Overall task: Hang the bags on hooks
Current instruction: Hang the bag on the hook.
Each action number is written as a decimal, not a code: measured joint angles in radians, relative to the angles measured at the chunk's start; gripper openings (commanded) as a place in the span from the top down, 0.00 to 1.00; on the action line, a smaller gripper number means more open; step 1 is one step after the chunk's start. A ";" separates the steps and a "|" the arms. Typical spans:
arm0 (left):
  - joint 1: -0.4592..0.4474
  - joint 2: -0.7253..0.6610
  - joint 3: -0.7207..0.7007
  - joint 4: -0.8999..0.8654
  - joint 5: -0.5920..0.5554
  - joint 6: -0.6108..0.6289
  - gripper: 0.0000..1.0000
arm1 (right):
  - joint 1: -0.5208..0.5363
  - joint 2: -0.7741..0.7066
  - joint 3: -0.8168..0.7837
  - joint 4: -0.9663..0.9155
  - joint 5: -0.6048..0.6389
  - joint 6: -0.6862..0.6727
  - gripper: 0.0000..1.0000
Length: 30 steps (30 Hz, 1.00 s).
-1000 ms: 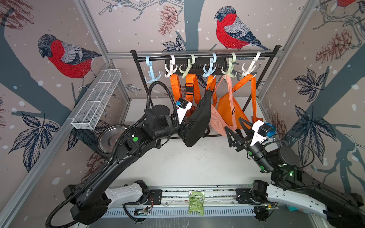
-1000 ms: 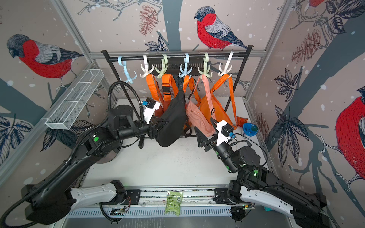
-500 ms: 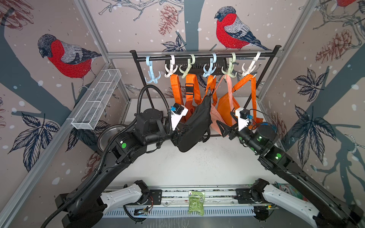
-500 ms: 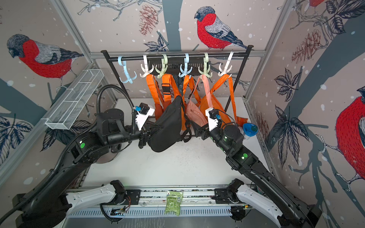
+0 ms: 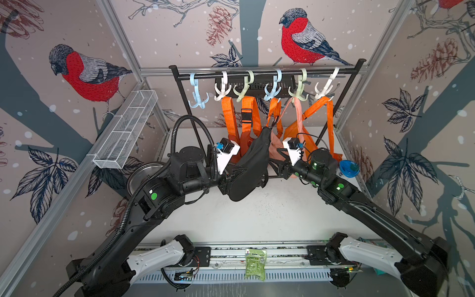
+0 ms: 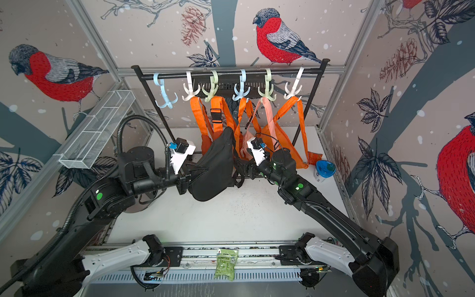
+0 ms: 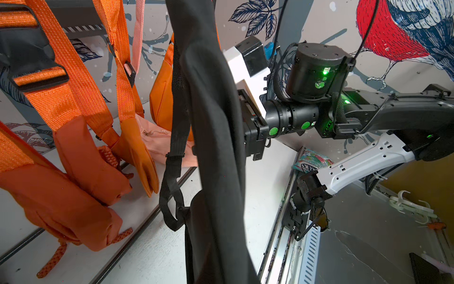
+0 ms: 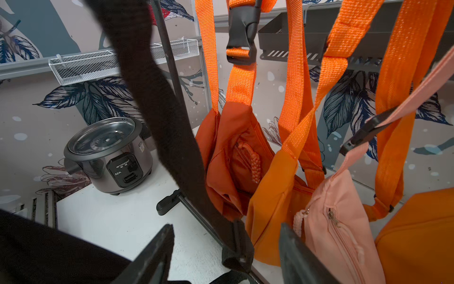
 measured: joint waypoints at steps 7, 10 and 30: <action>0.000 -0.026 -0.028 0.007 0.002 -0.018 1.00 | -0.013 0.066 0.045 0.039 -0.042 -0.003 0.78; 0.000 -0.047 -0.055 0.014 0.004 -0.026 1.00 | -0.032 0.084 0.067 0.053 -0.058 0.002 0.94; 0.007 -0.188 -0.162 0.010 -0.211 -0.111 1.00 | -0.026 0.094 0.246 0.078 -0.016 0.103 0.97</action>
